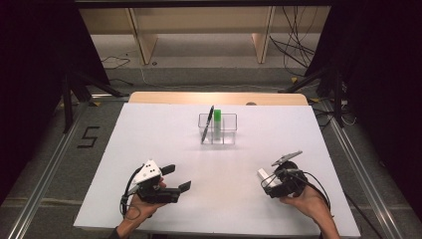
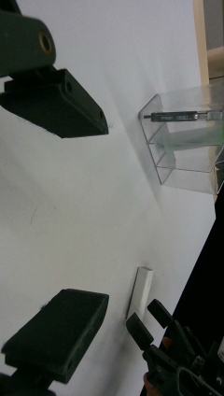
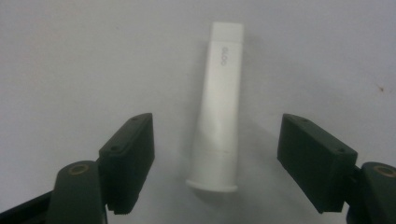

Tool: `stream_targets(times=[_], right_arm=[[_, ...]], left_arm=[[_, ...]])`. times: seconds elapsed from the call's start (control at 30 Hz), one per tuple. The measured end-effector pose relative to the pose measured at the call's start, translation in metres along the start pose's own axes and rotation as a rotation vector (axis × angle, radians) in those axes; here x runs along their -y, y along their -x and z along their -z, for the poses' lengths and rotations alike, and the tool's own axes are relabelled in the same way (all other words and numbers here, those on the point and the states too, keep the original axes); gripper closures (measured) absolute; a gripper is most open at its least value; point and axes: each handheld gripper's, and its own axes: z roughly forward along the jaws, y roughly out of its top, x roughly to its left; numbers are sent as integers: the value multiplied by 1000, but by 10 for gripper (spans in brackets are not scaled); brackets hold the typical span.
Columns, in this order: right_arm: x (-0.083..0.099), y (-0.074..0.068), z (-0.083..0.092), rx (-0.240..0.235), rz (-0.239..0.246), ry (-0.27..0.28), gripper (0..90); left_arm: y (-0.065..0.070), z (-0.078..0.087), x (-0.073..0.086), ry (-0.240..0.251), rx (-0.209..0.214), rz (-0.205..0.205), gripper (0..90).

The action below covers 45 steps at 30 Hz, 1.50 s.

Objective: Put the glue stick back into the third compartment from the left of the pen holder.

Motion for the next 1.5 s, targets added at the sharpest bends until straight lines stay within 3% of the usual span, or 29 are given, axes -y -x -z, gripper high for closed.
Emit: stream_targets(times=[0.17,0.4,0.57,0.8,1.1,1.5], right_arm=[[3,4,-3,2,-8,-12,383],[3,0,-7,-5,27,-26,497],[4,-1,-8,22,37,-24,567],[5,-3,-7,25,46,-26,649],[5,-1,-7,23,15,-21,672],[3,-4,-1,20,46,21,677]], left_arm=[[0,0,0,0,-2,-2,152],[1,1,0,0,-2,0,152],[0,1,1,-1,-3,0,152],[1,0,1,-3,-4,-1,152],[1,0,1,-2,-4,0,152],[0,1,1,-3,-4,0,152]])
